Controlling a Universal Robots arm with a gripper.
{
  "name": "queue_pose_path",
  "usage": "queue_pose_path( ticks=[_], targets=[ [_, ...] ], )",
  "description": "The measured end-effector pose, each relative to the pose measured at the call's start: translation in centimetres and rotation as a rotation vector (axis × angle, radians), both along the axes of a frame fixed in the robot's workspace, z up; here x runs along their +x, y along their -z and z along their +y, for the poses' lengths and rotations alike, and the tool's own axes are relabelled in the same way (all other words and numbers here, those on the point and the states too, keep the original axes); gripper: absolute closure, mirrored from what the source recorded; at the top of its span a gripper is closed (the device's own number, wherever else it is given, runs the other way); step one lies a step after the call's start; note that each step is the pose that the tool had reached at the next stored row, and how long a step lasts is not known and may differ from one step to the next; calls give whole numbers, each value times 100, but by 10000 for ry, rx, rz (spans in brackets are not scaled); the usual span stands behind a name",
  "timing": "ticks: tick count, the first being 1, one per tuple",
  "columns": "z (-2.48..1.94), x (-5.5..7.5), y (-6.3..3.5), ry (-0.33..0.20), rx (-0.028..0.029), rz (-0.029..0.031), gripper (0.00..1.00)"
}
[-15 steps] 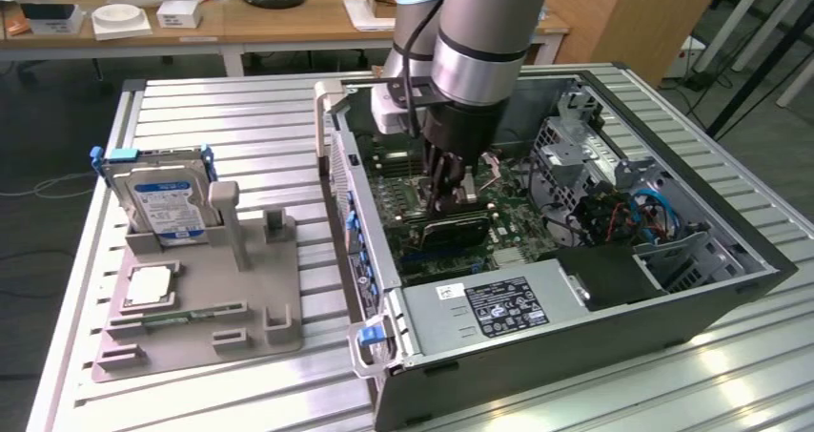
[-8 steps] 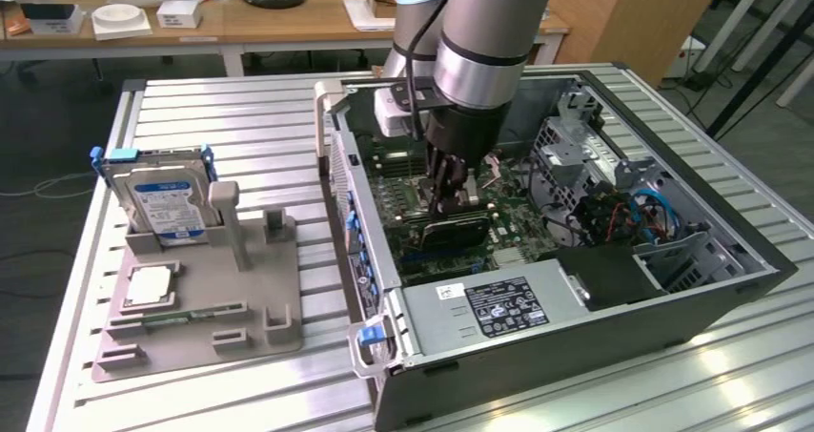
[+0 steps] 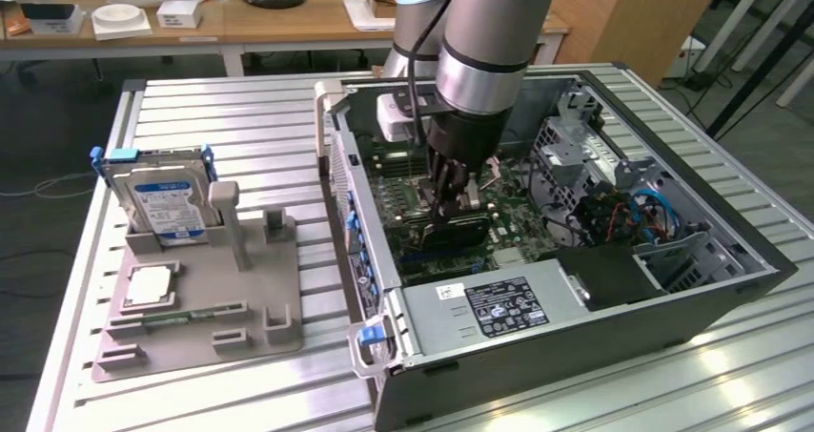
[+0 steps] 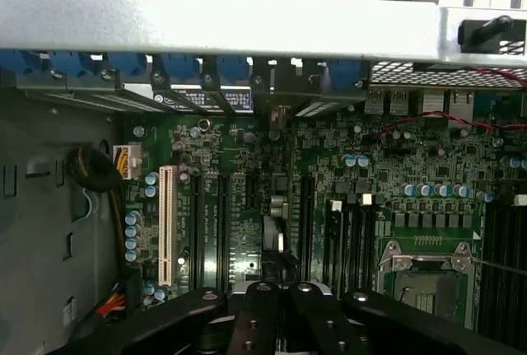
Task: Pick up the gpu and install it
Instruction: 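Press down on the gpu until it lock into place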
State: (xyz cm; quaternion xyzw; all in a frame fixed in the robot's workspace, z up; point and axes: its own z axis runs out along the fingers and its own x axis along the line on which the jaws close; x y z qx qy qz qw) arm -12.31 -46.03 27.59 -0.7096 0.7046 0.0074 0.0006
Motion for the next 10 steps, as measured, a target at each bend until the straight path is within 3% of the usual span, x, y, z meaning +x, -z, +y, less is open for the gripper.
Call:
queue_pose_path(
  ticks=[10],
  targets=[
    [0, 24, 59, 0, -2, -4, 89]
  ],
)
